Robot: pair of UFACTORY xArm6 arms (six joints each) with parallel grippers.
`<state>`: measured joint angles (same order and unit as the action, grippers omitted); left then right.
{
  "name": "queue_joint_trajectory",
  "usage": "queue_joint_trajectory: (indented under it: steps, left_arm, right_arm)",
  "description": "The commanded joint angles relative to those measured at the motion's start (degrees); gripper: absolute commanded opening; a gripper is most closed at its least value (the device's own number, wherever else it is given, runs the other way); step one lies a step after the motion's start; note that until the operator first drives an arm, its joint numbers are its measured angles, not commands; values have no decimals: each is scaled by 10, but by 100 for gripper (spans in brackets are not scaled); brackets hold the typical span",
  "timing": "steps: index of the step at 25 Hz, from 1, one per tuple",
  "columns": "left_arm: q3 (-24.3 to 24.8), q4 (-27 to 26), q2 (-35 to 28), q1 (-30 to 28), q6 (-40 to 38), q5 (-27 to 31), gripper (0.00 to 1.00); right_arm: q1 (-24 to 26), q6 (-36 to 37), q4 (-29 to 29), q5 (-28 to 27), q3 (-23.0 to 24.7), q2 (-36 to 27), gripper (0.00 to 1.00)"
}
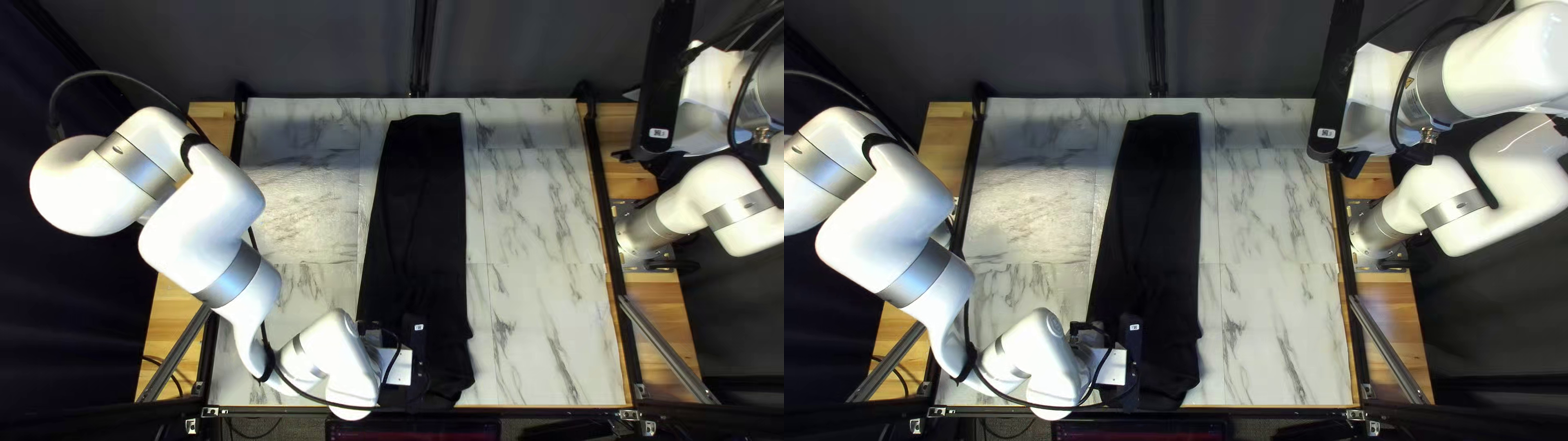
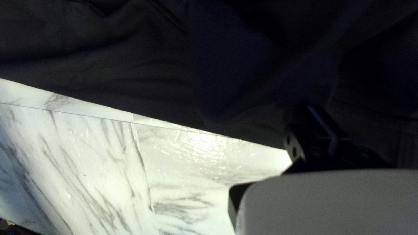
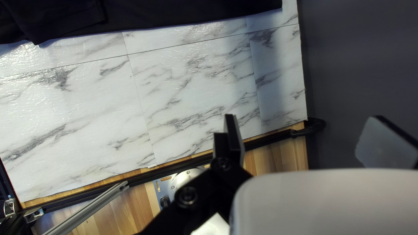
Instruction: Fold t-shirt
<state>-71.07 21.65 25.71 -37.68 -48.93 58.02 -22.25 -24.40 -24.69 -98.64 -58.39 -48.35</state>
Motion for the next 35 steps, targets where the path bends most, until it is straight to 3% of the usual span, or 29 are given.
queue_joint_trajectory:
  steps: [1,6,7,8,15,17,21,28,32,35]
  left_arm:
    - [3,-1,2,4,1,-7,100]
    - [7,-3,-1,7,3,-10,98]
    - [8,-4,-1,7,3,-11,89]
    - [9,-4,-2,8,3,-11,87]
    - [11,-1,-3,12,1,-13,47]
    - [11,-1,-3,14,2,-13,41]
    - [11,1,-5,17,5,-12,34]
    - [13,4,-4,28,13,-18,29]
    - [12,3,-3,29,14,-20,12]
    - [10,4,-2,28,14,-19,8]
  right_arm:
    - [0,0,0,0,0,0,100]
    - [0,0,0,0,0,0,100]
    - [0,0,0,0,0,0,100]
    - [0,0,0,0,0,0,100]
    - [0,0,0,0,0,0,100]
    - [0,0,0,0,0,0,100]
    - [0,0,0,0,0,0,100]
    - [0,0,0,0,0,0,100]
    - [0,0,0,0,0,0,100]
    - [0,0,0,0,0,0,100]
